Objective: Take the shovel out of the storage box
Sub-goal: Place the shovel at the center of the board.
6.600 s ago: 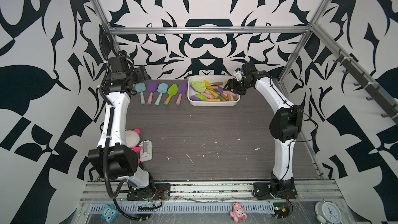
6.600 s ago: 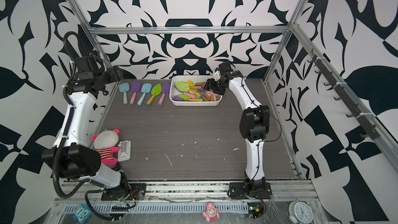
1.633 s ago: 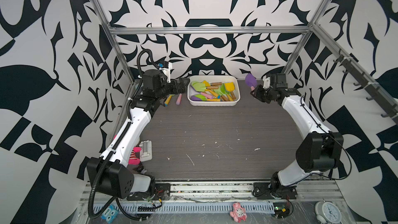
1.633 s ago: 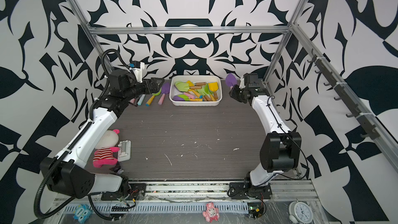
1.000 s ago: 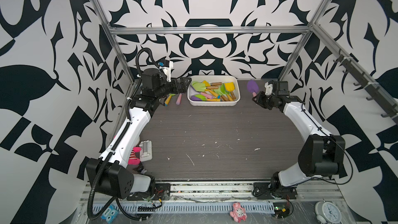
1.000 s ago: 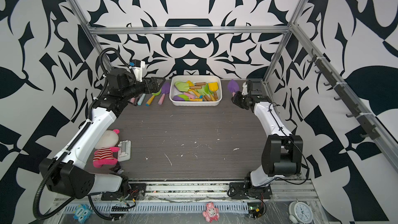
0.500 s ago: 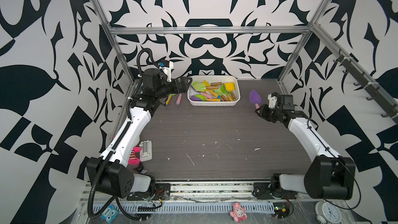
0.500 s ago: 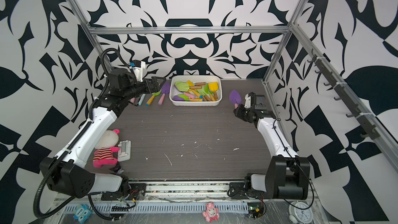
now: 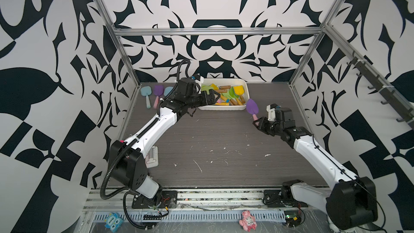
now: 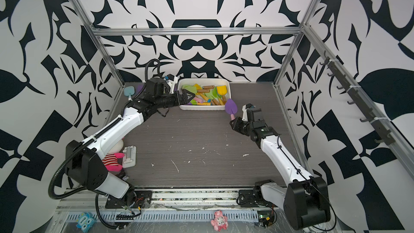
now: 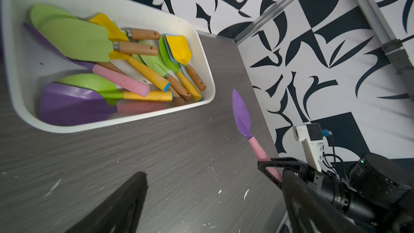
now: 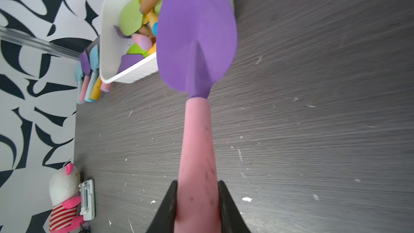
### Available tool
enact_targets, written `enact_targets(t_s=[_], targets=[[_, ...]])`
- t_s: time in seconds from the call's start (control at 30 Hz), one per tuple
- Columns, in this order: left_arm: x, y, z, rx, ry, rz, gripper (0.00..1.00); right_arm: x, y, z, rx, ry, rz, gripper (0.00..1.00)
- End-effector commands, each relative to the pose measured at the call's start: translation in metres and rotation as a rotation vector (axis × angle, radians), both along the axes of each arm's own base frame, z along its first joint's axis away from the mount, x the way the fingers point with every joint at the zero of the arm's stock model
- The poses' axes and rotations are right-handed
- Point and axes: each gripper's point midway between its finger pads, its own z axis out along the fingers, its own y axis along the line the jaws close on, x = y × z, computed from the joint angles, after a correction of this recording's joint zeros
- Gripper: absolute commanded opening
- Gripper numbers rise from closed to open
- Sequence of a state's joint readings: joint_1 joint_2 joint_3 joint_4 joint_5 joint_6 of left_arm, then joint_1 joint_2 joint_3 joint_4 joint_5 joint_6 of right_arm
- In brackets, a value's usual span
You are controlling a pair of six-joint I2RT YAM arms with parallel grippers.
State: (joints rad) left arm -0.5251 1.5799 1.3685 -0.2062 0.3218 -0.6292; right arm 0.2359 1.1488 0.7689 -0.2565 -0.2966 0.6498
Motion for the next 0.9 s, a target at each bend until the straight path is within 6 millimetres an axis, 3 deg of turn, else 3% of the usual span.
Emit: enact_targets(t_s=[0.0,0.13,0.4,0.6,0.87], targets=[[-0.005,-0.031,-0.007,-0.091,0.094,-0.006,0.95,0.015,0.014,0.031,0.043,-0.121,-0.05,0.0],[-0.003,-0.052,-0.03,-0.138,0.198,0.013,0.89,0.015,0.034,0.039,0.037,-0.141,-0.02,0.0],[0.008,-0.08,-0.049,-0.145,0.253,0.026,0.86,0.012,0.06,0.042,0.047,-0.153,0.022,0.0],[0.016,-0.098,-0.069,-0.138,0.301,0.009,0.73,0.011,0.071,0.047,0.062,-0.165,0.043,0.0],[0.026,-0.109,-0.093,-0.094,0.345,-0.007,0.49,0.01,0.081,0.05,0.076,-0.17,0.069,0.0]])
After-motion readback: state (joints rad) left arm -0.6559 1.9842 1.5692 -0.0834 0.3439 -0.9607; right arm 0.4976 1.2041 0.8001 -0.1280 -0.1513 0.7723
